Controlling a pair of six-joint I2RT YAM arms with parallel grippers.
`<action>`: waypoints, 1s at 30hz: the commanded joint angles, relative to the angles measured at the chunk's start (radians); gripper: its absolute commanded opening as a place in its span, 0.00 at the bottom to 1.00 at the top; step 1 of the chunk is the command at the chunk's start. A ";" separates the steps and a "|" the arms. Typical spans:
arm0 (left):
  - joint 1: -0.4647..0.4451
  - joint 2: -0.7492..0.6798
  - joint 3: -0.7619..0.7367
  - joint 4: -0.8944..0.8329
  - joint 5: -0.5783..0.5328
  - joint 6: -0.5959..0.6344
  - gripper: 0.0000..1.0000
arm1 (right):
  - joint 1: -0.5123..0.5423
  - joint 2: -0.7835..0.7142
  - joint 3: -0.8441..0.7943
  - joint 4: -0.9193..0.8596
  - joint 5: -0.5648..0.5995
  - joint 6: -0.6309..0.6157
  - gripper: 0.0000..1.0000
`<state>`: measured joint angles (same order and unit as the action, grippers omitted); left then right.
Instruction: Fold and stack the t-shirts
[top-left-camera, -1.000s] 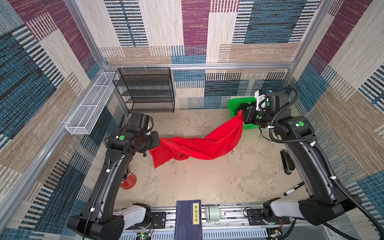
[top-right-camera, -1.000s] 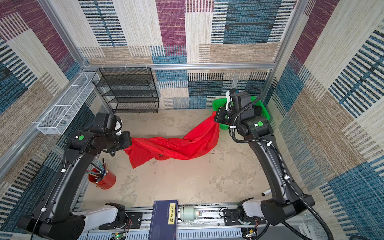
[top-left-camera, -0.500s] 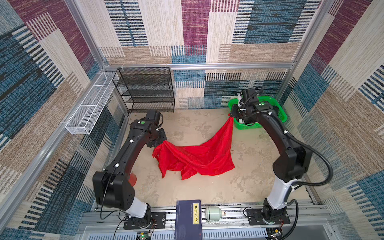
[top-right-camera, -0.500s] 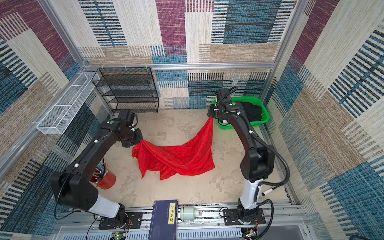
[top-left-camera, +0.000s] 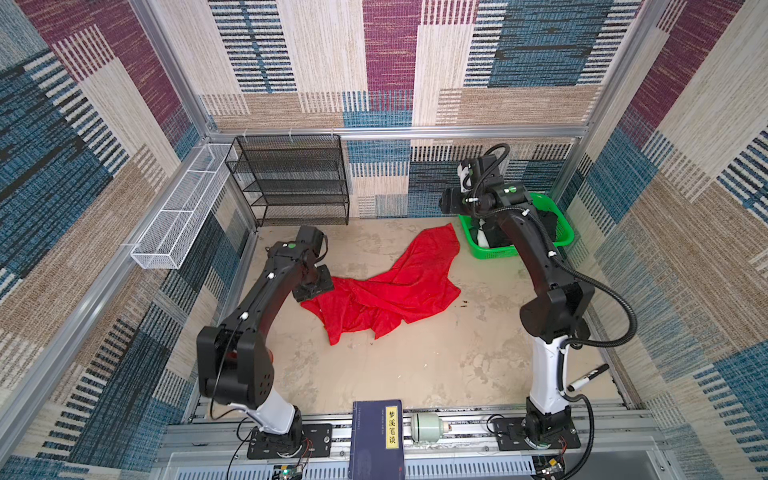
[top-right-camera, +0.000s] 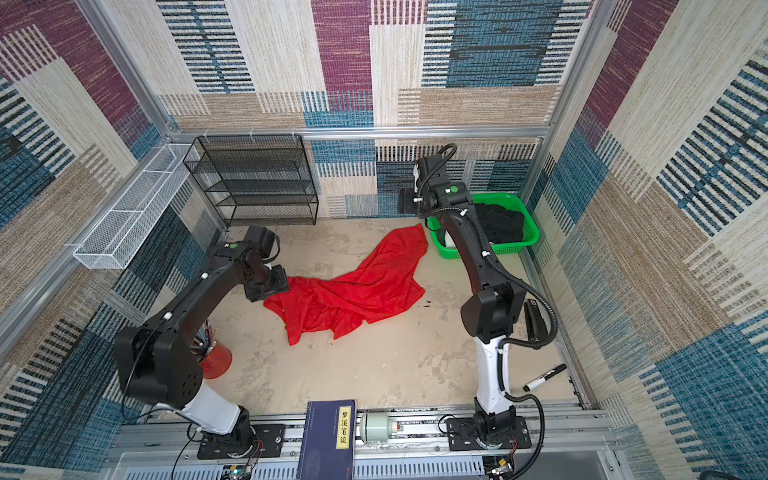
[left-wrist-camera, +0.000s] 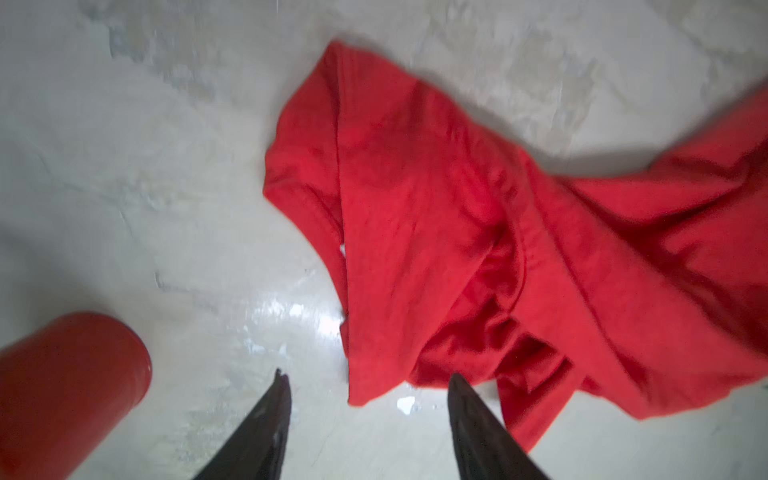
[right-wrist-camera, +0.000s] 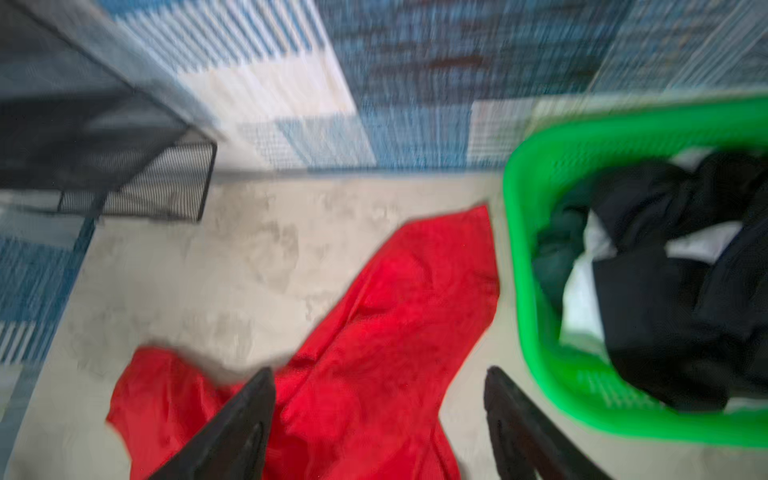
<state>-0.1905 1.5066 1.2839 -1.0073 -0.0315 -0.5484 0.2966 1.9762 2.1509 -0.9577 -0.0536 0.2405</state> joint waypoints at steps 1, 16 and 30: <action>-0.045 -0.129 -0.159 0.018 0.083 -0.136 0.59 | -0.004 -0.186 -0.239 0.153 -0.015 0.054 0.81; -0.084 -0.331 -0.440 0.104 0.178 -0.199 0.50 | -0.004 -0.545 -0.875 0.299 -0.147 0.118 0.83; -0.084 -0.248 -0.499 0.224 0.185 -0.144 0.43 | -0.009 -0.697 -1.093 0.326 -0.205 0.260 0.84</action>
<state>-0.2752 1.2369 0.7872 -0.8440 0.1596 -0.7326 0.2878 1.2907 1.0725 -0.6769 -0.2363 0.4442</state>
